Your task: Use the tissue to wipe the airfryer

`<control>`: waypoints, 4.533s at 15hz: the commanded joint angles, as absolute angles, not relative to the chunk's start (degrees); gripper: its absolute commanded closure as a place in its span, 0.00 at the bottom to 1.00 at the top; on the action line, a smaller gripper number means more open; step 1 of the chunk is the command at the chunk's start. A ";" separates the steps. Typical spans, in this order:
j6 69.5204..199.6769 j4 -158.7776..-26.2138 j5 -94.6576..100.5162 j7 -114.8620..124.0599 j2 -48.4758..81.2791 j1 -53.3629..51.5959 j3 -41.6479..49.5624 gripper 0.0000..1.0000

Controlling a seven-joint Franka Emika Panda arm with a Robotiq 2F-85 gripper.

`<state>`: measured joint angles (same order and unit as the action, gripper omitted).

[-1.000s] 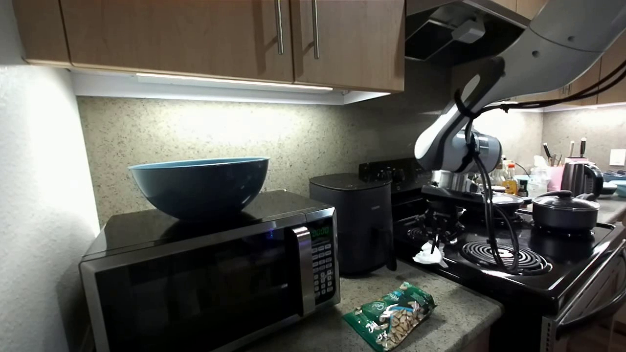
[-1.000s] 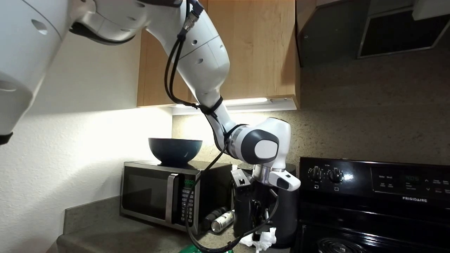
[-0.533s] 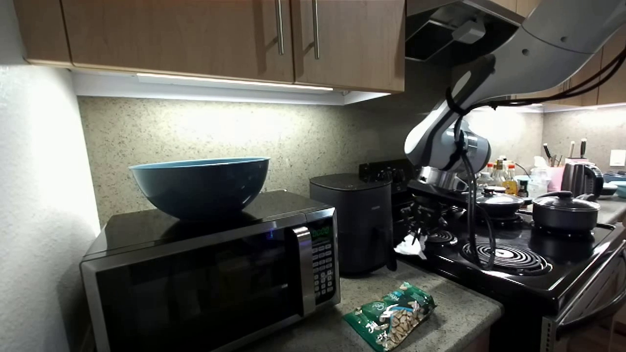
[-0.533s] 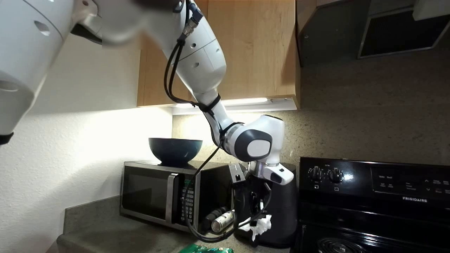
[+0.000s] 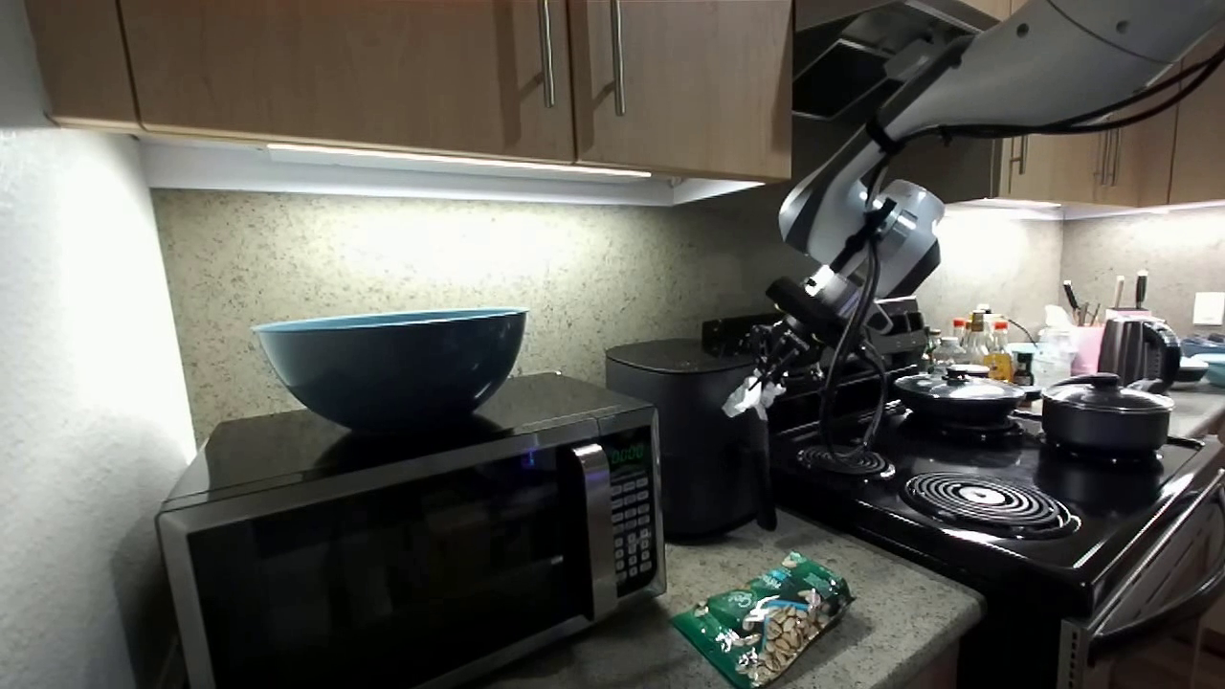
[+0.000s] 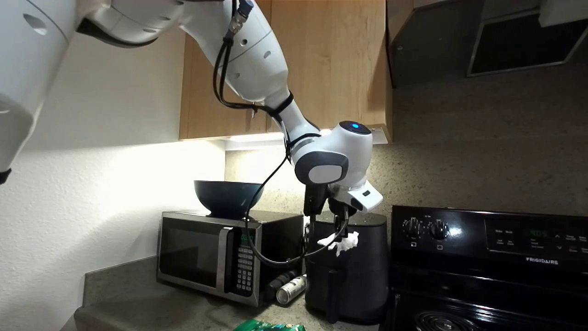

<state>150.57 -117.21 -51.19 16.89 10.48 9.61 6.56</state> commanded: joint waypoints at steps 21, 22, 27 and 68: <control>156.32 -103.96 -59.12 24.32 29.94 11.87 9.14 0.96; 156.33 -102.70 -59.09 24.33 31.31 12.10 9.16 0.97; 153.48 -108.13 -67.16 12.41 24.19 16.74 5.32 0.96; 123.89 -114.79 -88.45 -10.71 18.85 16.27 10.07 0.97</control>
<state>122.04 -113.02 -82.69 -6.76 21.44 19.33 12.00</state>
